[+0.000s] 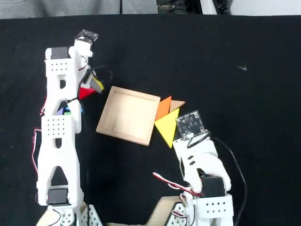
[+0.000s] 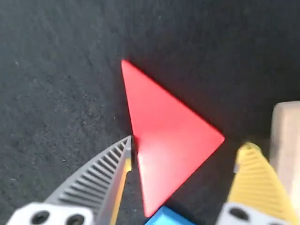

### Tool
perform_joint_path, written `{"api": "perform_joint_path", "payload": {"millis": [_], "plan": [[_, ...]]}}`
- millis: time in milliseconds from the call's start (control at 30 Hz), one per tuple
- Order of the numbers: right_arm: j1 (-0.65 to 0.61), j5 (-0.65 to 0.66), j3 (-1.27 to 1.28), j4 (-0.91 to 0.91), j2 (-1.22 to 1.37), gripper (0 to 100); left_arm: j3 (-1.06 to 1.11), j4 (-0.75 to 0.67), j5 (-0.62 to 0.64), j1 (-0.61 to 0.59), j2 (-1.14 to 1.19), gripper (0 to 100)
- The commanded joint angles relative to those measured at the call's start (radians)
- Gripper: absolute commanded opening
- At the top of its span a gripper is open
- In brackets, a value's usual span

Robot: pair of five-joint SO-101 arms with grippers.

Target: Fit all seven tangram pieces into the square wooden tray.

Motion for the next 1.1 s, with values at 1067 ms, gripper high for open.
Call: {"api": "perform_joint_path", "payload": {"millis": [1067], "plan": [[-0.012, 0.009, -0.001, 0.018, -0.081, 1.2, 0.005, -0.12, -0.054, -0.008, 0.061, 21]]}}
